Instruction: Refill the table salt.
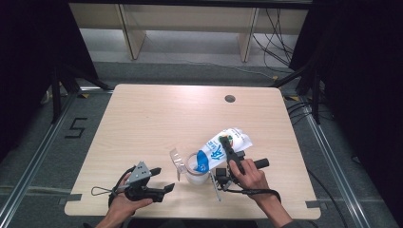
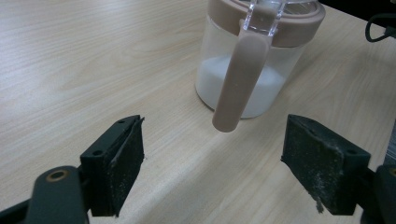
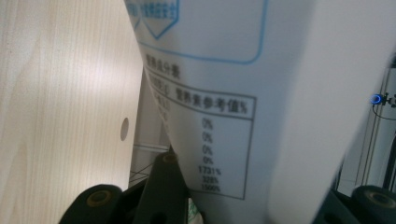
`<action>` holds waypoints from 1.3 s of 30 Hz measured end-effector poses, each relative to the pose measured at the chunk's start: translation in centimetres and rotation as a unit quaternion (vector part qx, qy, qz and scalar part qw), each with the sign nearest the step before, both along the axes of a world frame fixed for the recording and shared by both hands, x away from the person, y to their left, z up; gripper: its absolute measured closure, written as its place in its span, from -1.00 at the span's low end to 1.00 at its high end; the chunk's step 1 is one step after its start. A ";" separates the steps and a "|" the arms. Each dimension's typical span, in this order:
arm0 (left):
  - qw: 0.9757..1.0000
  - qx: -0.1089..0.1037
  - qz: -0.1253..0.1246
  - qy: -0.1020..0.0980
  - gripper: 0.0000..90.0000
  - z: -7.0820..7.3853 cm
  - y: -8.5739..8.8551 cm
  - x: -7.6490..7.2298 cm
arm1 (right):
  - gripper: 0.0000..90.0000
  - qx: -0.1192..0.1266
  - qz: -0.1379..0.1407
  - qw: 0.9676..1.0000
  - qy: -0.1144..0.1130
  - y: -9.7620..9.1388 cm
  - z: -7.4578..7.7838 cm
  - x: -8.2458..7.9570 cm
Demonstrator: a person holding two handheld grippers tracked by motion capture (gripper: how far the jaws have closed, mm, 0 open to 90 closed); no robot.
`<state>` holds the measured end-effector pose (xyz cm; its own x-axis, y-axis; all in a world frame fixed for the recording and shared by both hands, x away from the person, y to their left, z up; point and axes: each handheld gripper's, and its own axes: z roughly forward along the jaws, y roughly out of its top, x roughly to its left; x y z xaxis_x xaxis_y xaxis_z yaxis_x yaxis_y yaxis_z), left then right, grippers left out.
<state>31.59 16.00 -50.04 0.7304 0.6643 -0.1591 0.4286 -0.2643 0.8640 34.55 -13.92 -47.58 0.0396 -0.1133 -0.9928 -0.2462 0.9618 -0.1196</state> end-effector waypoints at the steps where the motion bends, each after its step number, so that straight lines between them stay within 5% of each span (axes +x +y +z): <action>1: 1.000 0.000 0.000 0.000 -0.55 0.0 0.0 0.0 | 0.69 0.001 0.000 1.000 0.001 0.0 0.0 0.0; 16: 1.000 -0.001 0.001 -0.004 -0.55 0.0 0.0 0.0 | 0.77 -0.013 -0.003 1.000 0.013 0.0 0.2 0.0; 26: 1.000 0.000 -0.003 0.000 -0.55 0.0 0.0 0.0 | 0.78 0.000 0.012 1.000 0.014 -0.2 0.1 0.0; 39: 1.000 -0.008 0.005 0.005 -0.55 0.0 0.0 -0.1 | 0.79 0.041 0.006 0.998 0.049 -0.4 0.2 -0.1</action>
